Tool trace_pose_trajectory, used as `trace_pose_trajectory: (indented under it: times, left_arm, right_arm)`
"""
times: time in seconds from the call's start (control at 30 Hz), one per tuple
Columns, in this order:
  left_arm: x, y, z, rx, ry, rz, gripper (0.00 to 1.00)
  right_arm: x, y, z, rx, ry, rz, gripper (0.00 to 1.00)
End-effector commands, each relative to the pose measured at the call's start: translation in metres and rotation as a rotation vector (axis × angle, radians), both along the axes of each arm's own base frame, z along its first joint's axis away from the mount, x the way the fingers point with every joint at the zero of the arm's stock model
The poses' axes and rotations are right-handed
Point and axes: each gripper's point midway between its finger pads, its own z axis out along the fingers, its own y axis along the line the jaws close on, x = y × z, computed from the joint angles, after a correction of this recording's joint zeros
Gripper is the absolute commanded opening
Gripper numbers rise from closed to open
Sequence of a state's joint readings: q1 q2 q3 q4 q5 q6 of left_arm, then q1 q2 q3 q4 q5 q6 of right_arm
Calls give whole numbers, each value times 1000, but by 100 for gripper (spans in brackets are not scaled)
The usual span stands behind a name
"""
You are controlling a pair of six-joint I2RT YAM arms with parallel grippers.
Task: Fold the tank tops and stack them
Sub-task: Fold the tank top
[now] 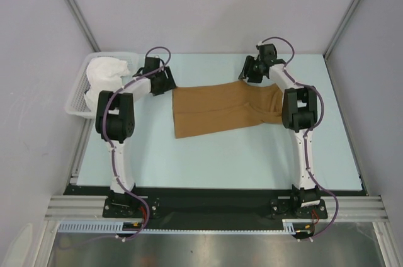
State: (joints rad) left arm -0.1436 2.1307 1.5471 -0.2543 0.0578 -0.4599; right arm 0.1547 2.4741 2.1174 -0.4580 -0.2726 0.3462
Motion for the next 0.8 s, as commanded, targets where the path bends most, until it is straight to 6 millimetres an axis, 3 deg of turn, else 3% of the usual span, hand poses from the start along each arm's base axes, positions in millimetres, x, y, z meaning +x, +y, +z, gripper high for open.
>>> trace_pose_trajectory:
  times: [0.0,0.13,0.27,0.4,0.67,0.7,0.77]
  left_arm:
    - [22,-9,6,-23,-39,-50,71]
    - [32,-12,2,-29,-33,-56,71]
    - [36,-12,0,-29,-26,-54,68]
    - [37,-15,-2,-45,-24,-61,50]
    - [43,-19,-1,-70,-39,-64,31]
    - [44,-20,-1,-71,-41,-68,20]
    - [52,-23,2,-83,-59,-76,11]
  right_arm:
    - [9,5,5,36,-24,18,56]
    - [10,10,4,65,-26,27,51]
    - [10,11,6,70,-28,33,26]
    - [11,9,11,64,-39,28,3]
    - [10,7,14,76,-38,28,0]
    - [10,8,15,79,-40,29,0]
    - [9,9,15,87,-38,32,0]
